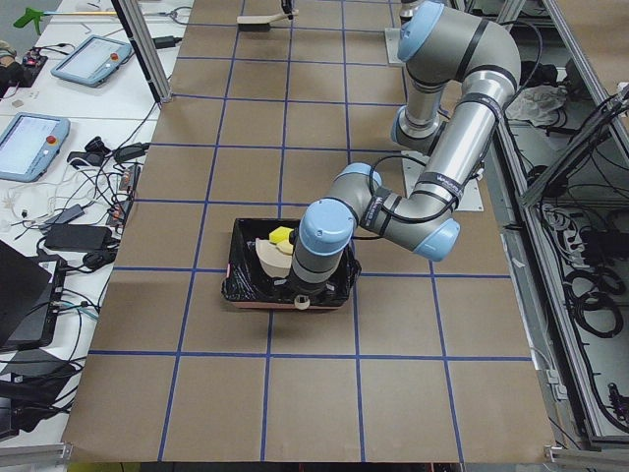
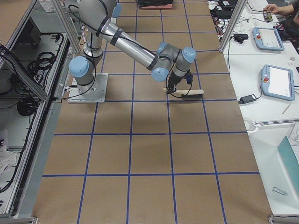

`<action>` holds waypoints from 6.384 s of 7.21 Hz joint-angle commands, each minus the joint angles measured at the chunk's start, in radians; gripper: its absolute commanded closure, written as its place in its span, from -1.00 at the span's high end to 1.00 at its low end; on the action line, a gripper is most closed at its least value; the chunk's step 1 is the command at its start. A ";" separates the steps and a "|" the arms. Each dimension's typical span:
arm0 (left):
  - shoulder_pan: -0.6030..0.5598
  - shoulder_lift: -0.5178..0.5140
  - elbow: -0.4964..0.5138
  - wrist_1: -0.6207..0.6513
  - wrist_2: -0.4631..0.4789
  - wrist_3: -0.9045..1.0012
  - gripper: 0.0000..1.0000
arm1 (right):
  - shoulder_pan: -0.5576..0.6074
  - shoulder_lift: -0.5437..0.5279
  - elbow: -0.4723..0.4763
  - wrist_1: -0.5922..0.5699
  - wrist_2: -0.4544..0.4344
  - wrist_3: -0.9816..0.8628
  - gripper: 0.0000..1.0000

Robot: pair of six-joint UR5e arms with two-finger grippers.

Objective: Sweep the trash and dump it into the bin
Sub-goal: 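Tilt the dustpan with the left gripper to dump items into the bin, then lower the brush with the right gripper while the left gripper brings the dustpan back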

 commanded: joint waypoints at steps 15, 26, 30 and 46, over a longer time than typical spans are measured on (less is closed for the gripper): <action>-0.136 0.027 0.003 0.143 0.279 -0.045 -1.00 | 0.102 -0.327 0.000 0.106 0.110 0.003 1.00; -0.137 0.036 0.008 -0.127 -0.135 -0.220 -1.00 | 0.307 -0.441 -0.001 0.152 0.110 0.181 1.00; -0.378 -0.018 -0.001 -0.156 -0.146 -0.430 -1.00 | 0.307 -0.445 -0.003 0.150 0.098 0.180 1.00; -0.726 -0.253 -0.036 0.059 -0.184 -0.653 -1.00 | 0.307 -0.468 -0.015 0.224 0.097 0.249 1.00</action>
